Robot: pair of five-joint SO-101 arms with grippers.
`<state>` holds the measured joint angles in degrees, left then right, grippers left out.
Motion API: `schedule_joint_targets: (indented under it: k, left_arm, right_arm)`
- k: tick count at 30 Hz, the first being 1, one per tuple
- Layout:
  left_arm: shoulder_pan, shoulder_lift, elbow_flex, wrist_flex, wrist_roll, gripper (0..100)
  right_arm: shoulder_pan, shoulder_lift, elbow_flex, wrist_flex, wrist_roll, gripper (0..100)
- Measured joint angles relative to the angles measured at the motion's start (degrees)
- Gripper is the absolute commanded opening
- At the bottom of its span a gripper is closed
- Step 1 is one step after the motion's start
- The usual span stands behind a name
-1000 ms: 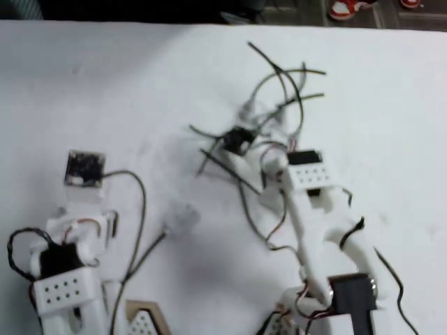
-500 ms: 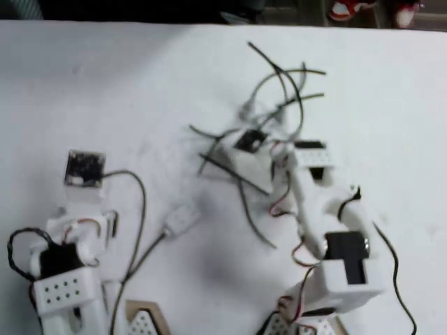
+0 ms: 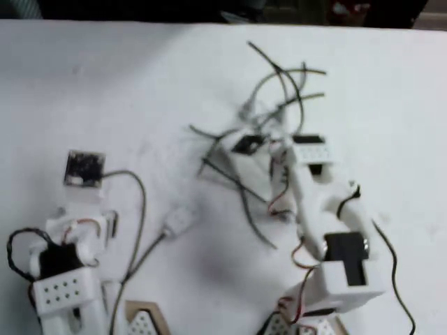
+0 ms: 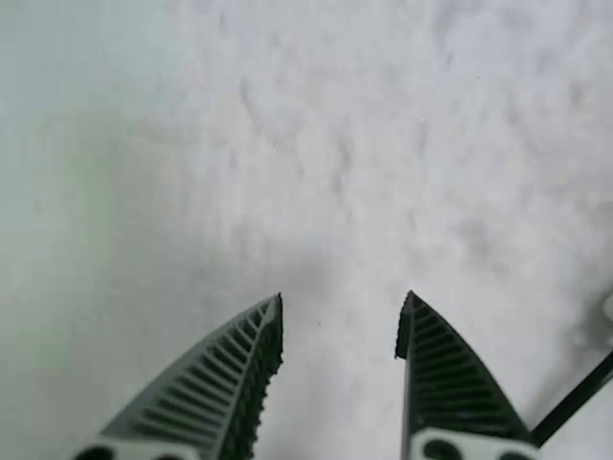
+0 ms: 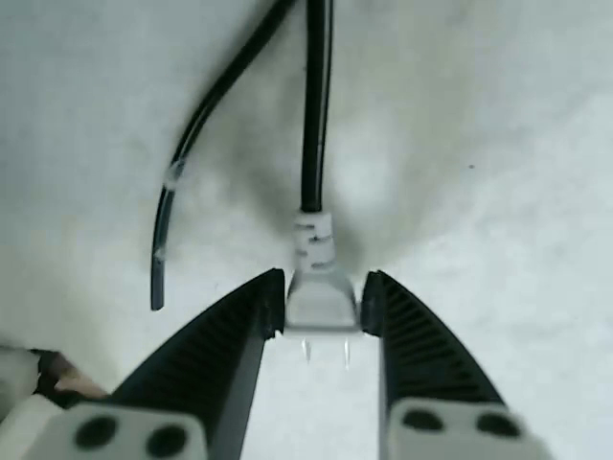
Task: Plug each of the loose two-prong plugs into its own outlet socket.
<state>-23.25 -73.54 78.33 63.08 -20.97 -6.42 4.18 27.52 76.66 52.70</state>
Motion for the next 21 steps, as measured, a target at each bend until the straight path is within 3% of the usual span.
schedule_joint_targets:
  k: [6, 21]
  left_arm:
    - [0.00, 0.00, 0.00, 0.00, 0.00, 21]
    - [0.00, 0.00, 0.00, 0.00, 0.00, 21]
  right_arm:
    - [0.09, -0.35, -3.60, 4.13, -0.18, 14.4]
    - [2.64, 5.54, -3.78, 0.62, 0.09, 14.2]
